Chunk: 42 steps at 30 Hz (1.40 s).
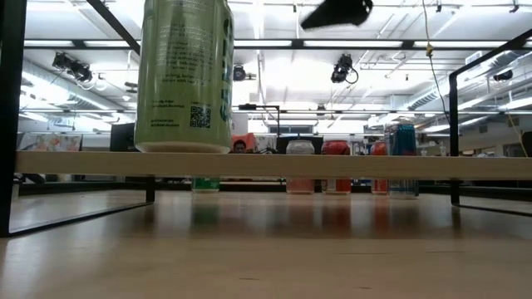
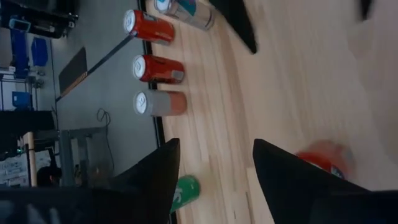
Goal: Place canned beverage on shelf
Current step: Put the light green soda can on the shelf
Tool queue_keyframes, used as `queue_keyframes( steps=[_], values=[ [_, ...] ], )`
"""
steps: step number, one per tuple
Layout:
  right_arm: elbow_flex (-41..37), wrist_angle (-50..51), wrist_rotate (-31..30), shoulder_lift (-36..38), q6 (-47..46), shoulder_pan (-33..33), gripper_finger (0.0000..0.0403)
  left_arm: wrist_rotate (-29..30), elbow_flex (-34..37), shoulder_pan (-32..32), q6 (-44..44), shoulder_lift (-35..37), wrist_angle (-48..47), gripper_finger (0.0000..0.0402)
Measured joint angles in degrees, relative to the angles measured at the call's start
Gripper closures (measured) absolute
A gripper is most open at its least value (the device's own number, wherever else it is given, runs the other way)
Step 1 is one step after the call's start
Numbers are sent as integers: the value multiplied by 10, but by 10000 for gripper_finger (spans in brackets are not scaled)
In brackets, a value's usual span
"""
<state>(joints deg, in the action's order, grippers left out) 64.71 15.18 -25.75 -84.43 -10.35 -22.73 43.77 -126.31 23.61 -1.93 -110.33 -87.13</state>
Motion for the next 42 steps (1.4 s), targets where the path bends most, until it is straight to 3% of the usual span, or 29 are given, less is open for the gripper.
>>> queue_keyframes(
  steps=[11,17,29,42],
  values=[
    [85,1,-32,-115,11,-35,56,3,273,40,18,206,163,198],
    [121,5,-28,-179,-22,-35,56,11,376,47,19,285,216,198],
    [151,48,-6,-229,-150,-35,55,31,488,58,24,365,275,198],
    [150,6,53,-298,-180,-27,55,43,537,79,41,386,319,198]
  ],
)
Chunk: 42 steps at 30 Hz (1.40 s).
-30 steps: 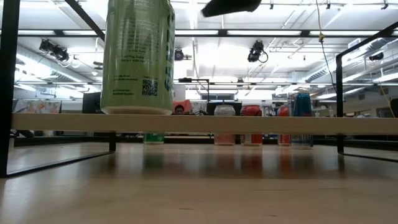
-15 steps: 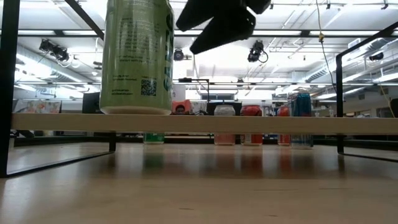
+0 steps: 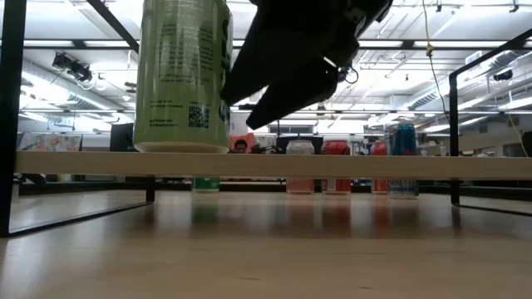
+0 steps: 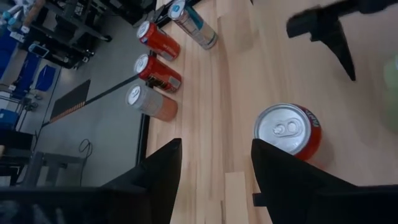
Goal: Place canned beverage on shelf
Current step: Put the light green soda can on the shelf, then put the blue soda can on the shelf
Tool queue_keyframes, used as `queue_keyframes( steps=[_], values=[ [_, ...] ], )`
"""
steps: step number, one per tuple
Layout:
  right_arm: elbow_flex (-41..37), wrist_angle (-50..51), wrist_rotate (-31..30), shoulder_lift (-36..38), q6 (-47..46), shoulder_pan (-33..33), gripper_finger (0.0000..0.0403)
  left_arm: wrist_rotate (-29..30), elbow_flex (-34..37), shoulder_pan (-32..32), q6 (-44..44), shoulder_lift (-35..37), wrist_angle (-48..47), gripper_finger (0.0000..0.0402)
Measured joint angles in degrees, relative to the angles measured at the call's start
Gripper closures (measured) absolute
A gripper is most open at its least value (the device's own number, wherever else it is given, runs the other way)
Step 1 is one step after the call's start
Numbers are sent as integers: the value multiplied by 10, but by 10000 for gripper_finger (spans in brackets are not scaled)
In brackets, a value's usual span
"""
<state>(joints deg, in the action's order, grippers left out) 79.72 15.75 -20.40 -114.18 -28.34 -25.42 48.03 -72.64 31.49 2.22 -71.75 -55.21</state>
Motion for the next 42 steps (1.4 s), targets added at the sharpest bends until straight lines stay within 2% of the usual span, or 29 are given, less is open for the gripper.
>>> queue_keyframes(
  steps=[15,21,30,35,40,42],
  values=[
    [0,-42,-6,-1,1,25,55,4,0,0,0,0,6,198],
    [0,-30,9,2,6,31,56,4,0,0,0,0,6,198],
    [0,113,-25,108,30,55,56,2,0,-15,-39,-1,4,198],
    [0,224,-40,163,15,107,56,-46,0,-59,-52,-1,6,198],
    [0,326,-39,192,-11,169,56,-48,2,-63,-48,11,8,198],
    [0,362,-38,204,-15,189,56,-45,29,-55,-49,35,47,198]
  ],
)
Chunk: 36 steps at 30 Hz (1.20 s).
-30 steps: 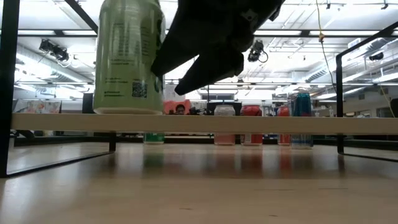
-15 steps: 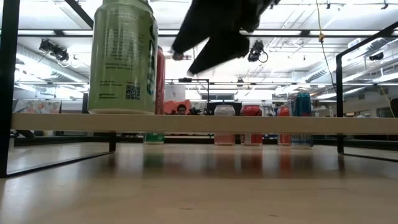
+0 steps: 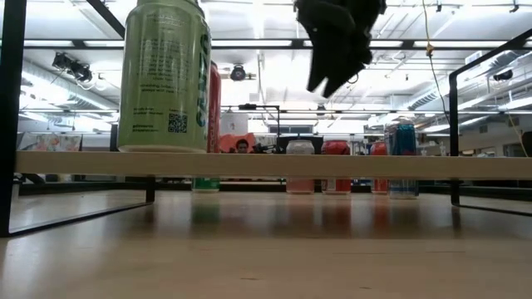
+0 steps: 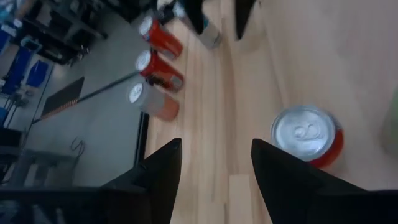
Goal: Place canned beverage on shelf
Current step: Put the blue soda can on the shelf
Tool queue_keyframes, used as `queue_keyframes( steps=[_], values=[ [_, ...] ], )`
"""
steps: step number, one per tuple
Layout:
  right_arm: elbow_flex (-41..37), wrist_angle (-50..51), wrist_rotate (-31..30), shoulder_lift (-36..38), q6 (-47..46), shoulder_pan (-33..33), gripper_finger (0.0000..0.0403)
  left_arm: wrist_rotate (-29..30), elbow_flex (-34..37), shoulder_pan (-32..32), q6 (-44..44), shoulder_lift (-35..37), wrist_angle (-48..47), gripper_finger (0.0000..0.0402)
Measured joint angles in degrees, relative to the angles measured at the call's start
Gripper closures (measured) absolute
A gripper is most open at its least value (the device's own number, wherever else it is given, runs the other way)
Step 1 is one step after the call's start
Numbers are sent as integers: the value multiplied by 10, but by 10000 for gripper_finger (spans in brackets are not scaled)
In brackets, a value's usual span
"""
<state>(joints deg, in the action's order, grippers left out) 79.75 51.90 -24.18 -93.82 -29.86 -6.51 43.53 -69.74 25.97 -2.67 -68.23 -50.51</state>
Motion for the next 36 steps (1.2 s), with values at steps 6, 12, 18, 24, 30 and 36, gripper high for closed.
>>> queue_keyframes(
  steps=[6,12,18,24,30,36],
  values=[
    [0,71,5,32,6,65,56,34,141,20,-22,118,125,198],
    [0,145,31,35,32,154,56,38,202,23,6,221,165,198],
    [0,166,68,31,53,229,56,37,254,23,35,282,190,198],
    [0,203,87,31,62,279,56,35,304,23,109,308,188,198],
    [-24,202,144,30,74,326,56,38,331,23,144,312,193,198],
    [-77,193,166,30,67,337,56,40,337,23,170,312,196,198]
  ],
)
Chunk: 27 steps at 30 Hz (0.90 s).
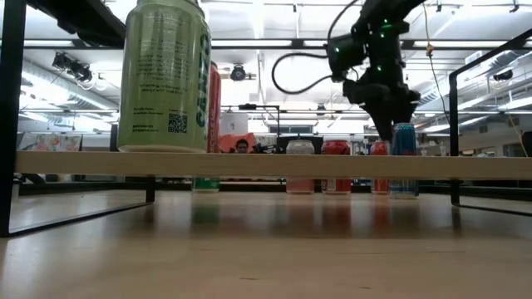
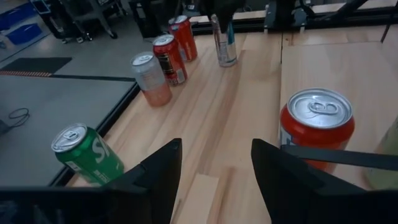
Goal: Place canned beverage on shelf
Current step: Put the blue soda can on the shelf
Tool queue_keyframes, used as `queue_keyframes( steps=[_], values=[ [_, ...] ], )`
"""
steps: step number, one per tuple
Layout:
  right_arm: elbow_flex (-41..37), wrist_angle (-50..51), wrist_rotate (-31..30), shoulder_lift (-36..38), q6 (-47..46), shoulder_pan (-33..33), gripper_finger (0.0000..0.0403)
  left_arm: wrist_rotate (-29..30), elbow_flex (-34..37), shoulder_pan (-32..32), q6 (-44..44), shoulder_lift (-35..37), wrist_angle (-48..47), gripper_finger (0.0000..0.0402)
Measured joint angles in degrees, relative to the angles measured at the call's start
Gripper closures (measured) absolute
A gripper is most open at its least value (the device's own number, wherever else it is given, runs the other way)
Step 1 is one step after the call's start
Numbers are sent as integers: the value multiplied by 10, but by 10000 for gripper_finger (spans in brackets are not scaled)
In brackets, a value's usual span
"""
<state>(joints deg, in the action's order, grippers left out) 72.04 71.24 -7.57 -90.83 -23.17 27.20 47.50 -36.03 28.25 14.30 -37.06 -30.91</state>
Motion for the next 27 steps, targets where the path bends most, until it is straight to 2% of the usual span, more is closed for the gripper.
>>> queue_keyframes(
  steps=[12,15,22,27],
  values=[
    [-83,-80,27,0,-4,15,58,0,0,0,23,0,11,198],
    [-93,-101,28,0,1,16,78,-6,0,0,30,0,12,198],
    [-101,-111,46,1,15,24,159,-7,0,0,32,0,59,198],
    [-88,-104,53,0,55,9,160,-7,0,0,31,0,75,198]
  ],
)
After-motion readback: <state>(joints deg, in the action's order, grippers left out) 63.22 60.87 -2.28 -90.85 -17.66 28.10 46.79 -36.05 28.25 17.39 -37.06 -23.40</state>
